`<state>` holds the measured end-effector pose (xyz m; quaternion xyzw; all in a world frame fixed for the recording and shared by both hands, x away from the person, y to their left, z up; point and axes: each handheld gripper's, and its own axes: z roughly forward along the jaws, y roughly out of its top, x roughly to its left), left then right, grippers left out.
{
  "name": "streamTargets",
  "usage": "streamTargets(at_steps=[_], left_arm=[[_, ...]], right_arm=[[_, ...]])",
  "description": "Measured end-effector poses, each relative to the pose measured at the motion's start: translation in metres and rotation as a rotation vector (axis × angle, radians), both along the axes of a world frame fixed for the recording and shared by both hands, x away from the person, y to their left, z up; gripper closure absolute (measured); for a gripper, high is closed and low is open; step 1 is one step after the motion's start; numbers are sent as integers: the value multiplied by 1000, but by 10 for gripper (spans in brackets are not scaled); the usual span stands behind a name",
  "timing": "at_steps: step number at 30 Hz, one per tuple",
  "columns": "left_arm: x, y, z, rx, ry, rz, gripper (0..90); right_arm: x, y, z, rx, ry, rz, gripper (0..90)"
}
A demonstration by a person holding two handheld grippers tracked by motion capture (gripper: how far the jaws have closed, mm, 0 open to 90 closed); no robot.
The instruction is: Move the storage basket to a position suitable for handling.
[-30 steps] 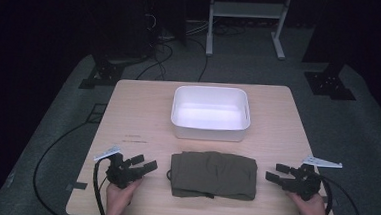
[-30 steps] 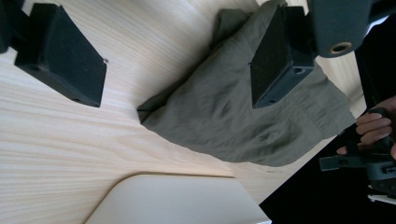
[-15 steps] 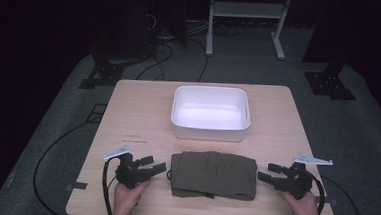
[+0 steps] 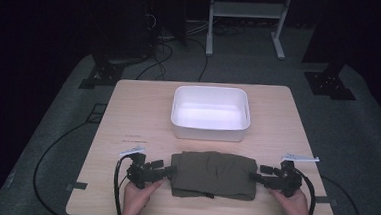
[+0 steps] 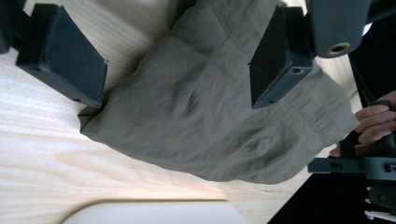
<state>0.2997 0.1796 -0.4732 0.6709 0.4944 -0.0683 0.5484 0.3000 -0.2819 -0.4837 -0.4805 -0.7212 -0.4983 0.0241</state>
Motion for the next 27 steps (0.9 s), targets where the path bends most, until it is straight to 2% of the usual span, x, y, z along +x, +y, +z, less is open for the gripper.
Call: streamTargets(at_steps=[4, 6, 10, 14, 16, 21, 22, 25, 27], left_arm=[[2, -5, -2, 12, 15, -14, 48], [4, -13, -5, 22, 35, -29, 48], [7, -20, -8, 46, 47, -43, 48], [8, -27, -12, 73, 58, -47, 49], [8, -30, -14, 93, 61, -57, 54], [9, -35, -17, 109, 68, -72, 78], [10, -37, -18, 115, 76, -73, 78], [11, -38, -18, 120, 77, -76, 83], [11, -38, -19, 123, 80, -77, 110]], right_arm=[[3, 2, -3, 8, 23, -6, 185], [4, 7, -4, 11, 31, -1, 194], [4, 12, -6, -23, 35, 5, 201], [4, 15, -7, -32, 40, 9, 202], [3, 19, -8, -59, 37, 20, 208], [3, 26, -11, -91, 41, 32, 224], [4, 29, -12, -116, 46, 44, 239], [4, 32, -13, -116, 44, 56, 255], [4, 34, -13, -133, 31, 58, 269]])
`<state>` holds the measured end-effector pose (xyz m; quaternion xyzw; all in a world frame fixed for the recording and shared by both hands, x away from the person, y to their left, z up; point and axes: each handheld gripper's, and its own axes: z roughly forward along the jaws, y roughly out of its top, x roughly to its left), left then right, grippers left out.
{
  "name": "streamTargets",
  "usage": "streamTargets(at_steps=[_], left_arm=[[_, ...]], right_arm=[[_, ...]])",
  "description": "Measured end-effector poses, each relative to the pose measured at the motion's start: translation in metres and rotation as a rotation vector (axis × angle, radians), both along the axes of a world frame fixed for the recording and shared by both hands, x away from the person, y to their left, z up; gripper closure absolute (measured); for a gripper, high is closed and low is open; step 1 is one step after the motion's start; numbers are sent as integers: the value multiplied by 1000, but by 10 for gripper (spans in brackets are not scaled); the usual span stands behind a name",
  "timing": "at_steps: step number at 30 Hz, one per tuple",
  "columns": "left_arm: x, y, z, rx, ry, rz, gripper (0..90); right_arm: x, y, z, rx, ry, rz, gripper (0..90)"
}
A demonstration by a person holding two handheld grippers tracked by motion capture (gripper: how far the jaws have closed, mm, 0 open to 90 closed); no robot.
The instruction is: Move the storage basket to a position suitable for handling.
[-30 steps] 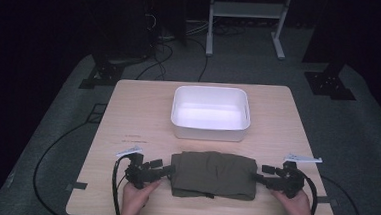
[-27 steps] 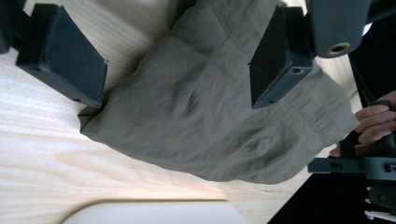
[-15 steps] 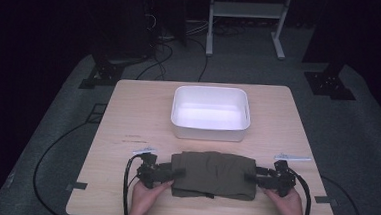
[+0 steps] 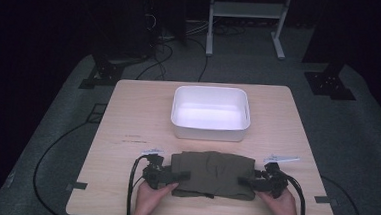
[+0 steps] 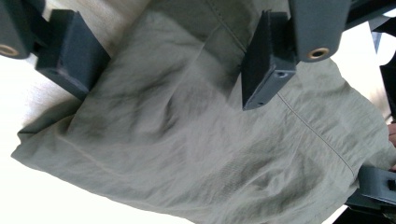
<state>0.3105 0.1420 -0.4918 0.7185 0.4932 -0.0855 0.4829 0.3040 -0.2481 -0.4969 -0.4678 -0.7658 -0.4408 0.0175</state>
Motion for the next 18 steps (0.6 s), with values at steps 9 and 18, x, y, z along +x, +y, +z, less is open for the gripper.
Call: streamTargets(at_steps=[9, 18], left_arm=[[-1, -3, -1, 34, 3, -20, 192], [0, -4, -3, 24, 25, -50, 311]], right_arm=[[-3, 12, 1, -67, -45, 12, 468], [-4, 20, 0, -91, -63, 45, 628]])
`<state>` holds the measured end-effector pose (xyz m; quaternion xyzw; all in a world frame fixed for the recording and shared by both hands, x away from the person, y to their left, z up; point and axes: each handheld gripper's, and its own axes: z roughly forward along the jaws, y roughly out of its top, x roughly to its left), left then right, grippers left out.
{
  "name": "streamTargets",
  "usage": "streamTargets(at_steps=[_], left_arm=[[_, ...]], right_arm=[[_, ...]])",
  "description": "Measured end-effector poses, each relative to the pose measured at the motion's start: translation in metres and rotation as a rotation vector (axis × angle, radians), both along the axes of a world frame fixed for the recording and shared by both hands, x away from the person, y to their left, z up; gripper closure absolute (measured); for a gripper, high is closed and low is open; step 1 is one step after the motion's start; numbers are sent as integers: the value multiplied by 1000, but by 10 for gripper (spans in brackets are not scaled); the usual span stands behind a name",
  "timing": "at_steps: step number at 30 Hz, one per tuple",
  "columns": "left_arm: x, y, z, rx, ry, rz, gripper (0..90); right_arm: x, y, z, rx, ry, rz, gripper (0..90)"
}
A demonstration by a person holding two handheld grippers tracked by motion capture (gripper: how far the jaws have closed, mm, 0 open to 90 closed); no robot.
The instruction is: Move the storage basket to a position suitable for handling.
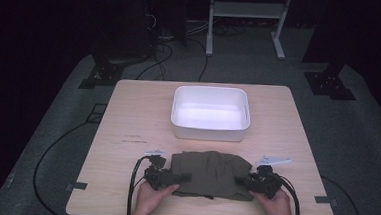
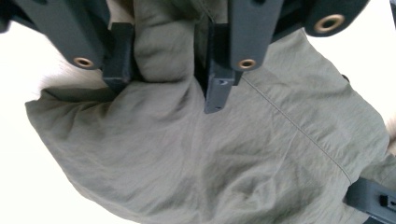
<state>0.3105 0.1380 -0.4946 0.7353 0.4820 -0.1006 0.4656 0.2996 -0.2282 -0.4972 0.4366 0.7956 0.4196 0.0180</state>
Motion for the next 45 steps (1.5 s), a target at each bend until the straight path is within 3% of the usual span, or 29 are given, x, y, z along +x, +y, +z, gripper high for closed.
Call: streamTargets(at_steps=[5, 10, 16, 21, 39, 45], left_arm=[[2, 0, -2, -51, 21, -27, 430], [3, 0, -1, -60, 13, -39, 490], [4, 4, 0, -89, 15, -46, 544], [4, 7, -1, -114, 22, -48, 594], [2, 26, 9, -227, 22, -36, 630], [2, 31, 23, -235, -19, -42, 631]], right_arm=[[1, 3, -1, 8, 3, 28, 704], [2, 5, -1, 7, -5, 46, 731], [3, 2, 0, 44, 9, 50, 758], [4, -1, 4, 109, 15, 50, 768], [2, -3, 33, 212, -24, 82, 773], [2, -3, 48, 228, -48, 95, 773]])
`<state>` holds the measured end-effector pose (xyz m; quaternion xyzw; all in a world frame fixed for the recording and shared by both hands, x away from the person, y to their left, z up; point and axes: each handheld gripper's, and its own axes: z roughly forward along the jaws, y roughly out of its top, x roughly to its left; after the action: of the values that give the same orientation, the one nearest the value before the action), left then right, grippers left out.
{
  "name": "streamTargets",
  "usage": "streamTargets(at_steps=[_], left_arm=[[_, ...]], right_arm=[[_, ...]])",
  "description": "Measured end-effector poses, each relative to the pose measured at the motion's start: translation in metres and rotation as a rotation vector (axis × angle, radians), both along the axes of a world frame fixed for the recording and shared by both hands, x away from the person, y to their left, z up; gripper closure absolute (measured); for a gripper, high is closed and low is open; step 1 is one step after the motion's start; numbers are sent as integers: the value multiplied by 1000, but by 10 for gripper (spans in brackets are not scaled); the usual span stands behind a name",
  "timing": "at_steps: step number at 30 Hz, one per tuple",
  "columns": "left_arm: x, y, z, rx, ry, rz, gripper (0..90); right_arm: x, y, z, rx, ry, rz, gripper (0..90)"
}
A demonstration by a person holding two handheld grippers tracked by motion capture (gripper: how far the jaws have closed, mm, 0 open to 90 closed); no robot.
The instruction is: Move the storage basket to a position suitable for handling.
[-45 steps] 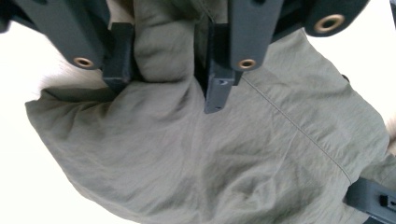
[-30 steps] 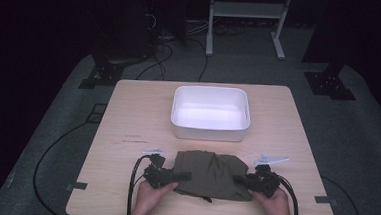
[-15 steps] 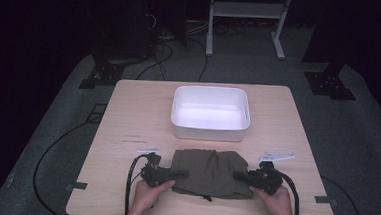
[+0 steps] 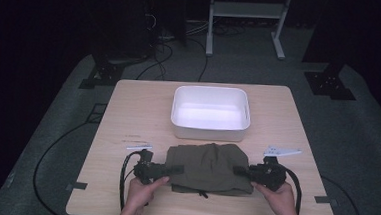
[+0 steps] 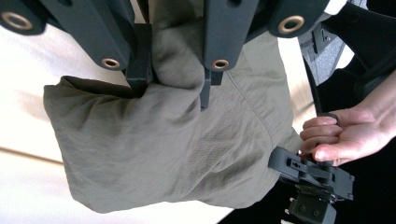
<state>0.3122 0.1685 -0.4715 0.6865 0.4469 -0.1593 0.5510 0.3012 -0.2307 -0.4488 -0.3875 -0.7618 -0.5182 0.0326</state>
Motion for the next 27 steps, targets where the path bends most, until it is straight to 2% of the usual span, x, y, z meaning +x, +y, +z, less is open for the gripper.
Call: streamTargets(at_steps=[7, 18, 27], left_arm=[[-1, 3, 14, -25, -36, 6, 632], [-3, 10, 27, -48, -73, 14, 632], [1, 18, 52, -70, -125, 31, 632]], right_arm=[[2, 0, 16, 18, -17, 10, 773], [6, 5, 38, 20, -39, 32, 773], [13, 12, 65, 28, -83, 48, 774]])
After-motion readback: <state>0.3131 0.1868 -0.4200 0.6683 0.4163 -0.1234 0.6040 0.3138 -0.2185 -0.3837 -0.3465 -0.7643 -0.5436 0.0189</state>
